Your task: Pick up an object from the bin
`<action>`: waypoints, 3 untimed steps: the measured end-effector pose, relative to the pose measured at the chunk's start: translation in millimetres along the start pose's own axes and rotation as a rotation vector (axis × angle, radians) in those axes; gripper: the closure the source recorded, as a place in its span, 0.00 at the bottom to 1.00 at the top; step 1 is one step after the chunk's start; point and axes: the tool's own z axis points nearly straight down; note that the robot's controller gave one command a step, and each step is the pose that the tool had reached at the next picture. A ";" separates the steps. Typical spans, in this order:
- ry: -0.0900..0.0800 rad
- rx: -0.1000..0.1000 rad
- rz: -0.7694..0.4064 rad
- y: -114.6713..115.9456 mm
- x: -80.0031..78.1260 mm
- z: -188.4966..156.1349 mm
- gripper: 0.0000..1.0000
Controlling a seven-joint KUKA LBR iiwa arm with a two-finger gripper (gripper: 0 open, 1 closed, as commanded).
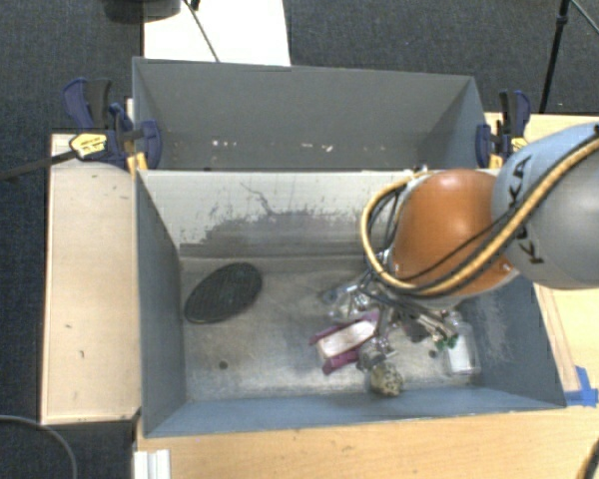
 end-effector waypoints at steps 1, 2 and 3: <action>0.003 -0.001 0.002 -0.1 -0.8 -10.8 1.00; 0.002 -0.001 0.004 -0.2 -1.6 -23.8 1.00; 0.001 0.000 0.008 -0.5 -2.8 -55.0 1.00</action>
Offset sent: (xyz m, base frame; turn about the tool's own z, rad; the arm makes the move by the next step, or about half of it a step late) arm 0.0001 0.0000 0.0104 0.0000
